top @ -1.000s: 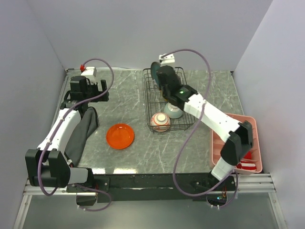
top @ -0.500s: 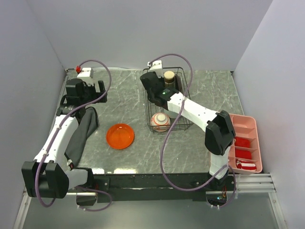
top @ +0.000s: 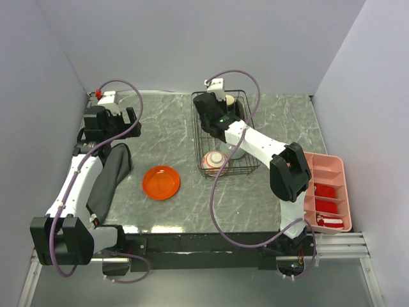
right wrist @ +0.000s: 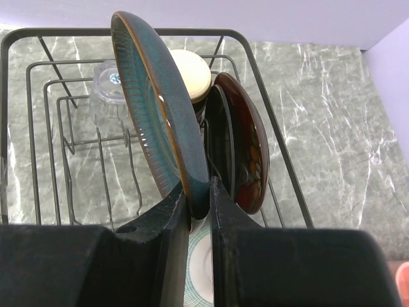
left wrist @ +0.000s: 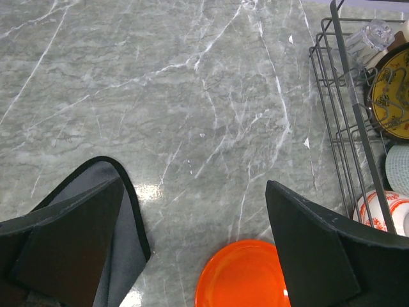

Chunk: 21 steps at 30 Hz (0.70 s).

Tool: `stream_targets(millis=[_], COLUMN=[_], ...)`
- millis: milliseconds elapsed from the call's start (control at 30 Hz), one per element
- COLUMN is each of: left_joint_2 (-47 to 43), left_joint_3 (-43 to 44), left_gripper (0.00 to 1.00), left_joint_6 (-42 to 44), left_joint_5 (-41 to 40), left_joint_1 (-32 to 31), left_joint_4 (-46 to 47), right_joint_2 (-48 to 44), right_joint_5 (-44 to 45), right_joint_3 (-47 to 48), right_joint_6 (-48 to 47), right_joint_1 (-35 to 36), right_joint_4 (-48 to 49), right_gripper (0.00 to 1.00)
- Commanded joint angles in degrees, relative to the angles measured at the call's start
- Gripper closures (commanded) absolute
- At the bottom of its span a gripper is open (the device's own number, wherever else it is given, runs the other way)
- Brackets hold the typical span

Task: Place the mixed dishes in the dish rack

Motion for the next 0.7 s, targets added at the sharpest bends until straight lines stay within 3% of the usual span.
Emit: stream_targets(millis=[0,667], left_joint_2=[-1.12,-2.7], left_joint_3=[-0.52,-1.66], left_gripper=[0.0,0.01], left_joint_6=[-1.27,-1.71], left_joint_5=[0.29,1.61], left_joint_1=[0.08,0.08], left_joint_4=[2.81,3.25], right_joint_2=[-1.25,4.21], right_joint_5=[4.5,5.74], right_joint_3=[1.46,0.85], right_joint_6=[-0.48,2.24], right_joint_1=[-0.04,0.75], right_joint_4=[5.32,0.76], right_gripper=[1.0,1.0])
